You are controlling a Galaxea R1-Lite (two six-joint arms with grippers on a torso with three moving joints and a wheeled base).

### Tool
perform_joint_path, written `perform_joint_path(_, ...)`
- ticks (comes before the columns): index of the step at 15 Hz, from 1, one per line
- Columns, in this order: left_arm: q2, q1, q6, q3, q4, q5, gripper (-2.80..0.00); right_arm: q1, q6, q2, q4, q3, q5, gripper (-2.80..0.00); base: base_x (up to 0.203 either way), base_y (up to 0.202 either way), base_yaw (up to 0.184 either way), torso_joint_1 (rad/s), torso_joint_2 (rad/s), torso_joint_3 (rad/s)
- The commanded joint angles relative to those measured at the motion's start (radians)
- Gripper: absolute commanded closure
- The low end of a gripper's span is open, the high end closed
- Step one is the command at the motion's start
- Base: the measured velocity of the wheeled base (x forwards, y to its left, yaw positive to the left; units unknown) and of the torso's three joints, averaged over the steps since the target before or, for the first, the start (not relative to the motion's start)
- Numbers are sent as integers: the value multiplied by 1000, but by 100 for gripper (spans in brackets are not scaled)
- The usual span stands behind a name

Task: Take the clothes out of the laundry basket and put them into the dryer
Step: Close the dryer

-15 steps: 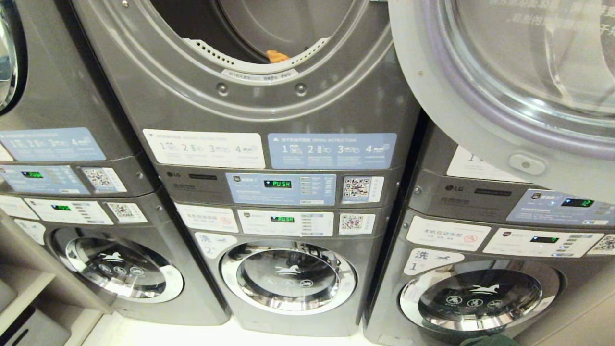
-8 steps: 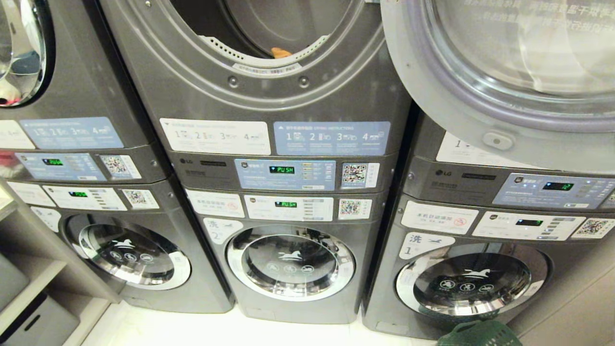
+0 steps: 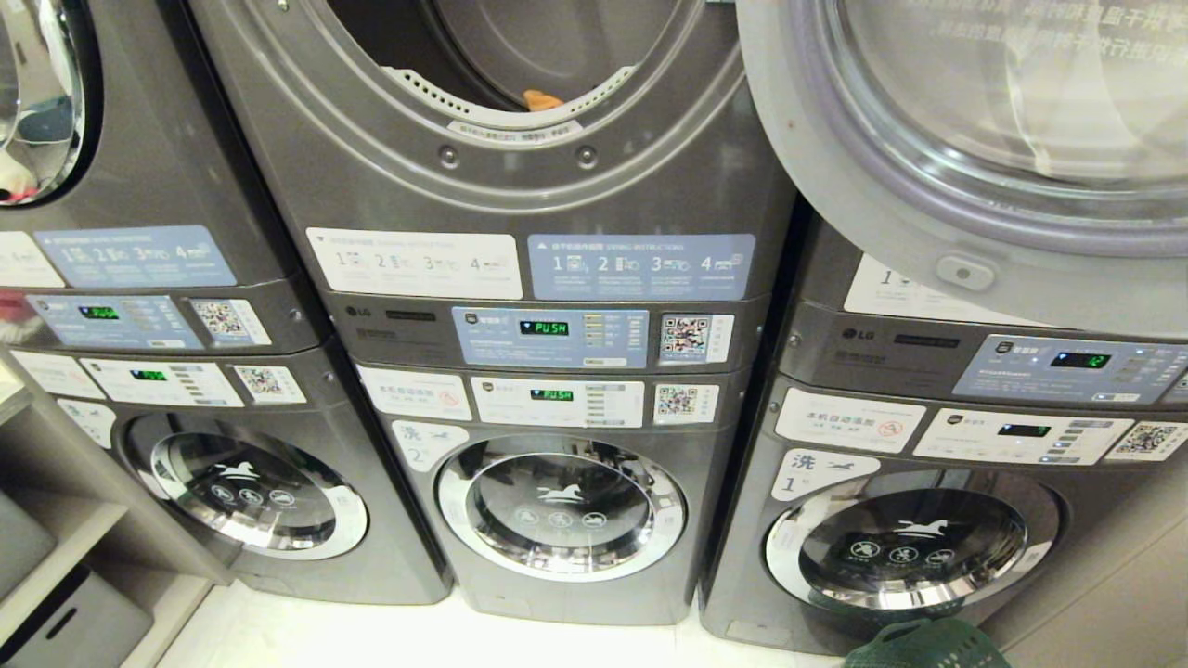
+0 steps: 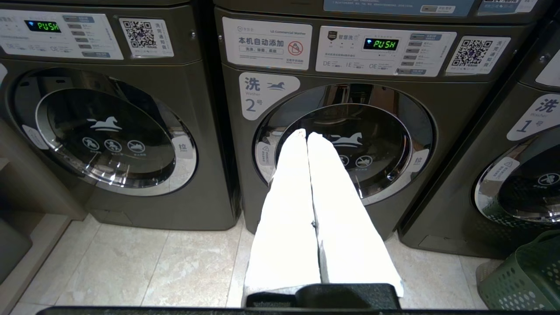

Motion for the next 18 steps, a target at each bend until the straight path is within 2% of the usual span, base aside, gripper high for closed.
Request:
perform_joint_path(1,-2,0,0,0,0,0,0,-1,77,215,-1,-31,-122,0,0,0,0,0,0,0)
perform_joint_path(4,-2,0,0,0,0,0,0,-1,207,346,0,-67,-305,0,0,0,0,0,0,0)
perform_joint_path(8,-2,0,0,0,0,0,0,-7,217,356,1,-132,-343,0,0,0,0,0,0,0)
perform_joint_path(9,-2,0,0,0,0,0,0,-39,222,359,1,-167,-330,0,0,0,0,0,0,0)
perform_joint_path(10,-2,0,0,0,0,0,0,-95,234,362,2,-197,-279,0,0,0,0,0,0,0)
perform_joint_path(12,-2,0,0,0,0,0,0,-240,267,351,10,-241,-109,0,0,0,0,0,0,0)
perform_joint_path(16,-2,0,0,0,0,0,0,-621,330,333,61,-246,233,0,0,0,0,0,0,0)
perform_joint_path(18,-2,0,0,0,0,0,0,-713,365,356,56,-192,352,0,0,0,0,0,0,0)
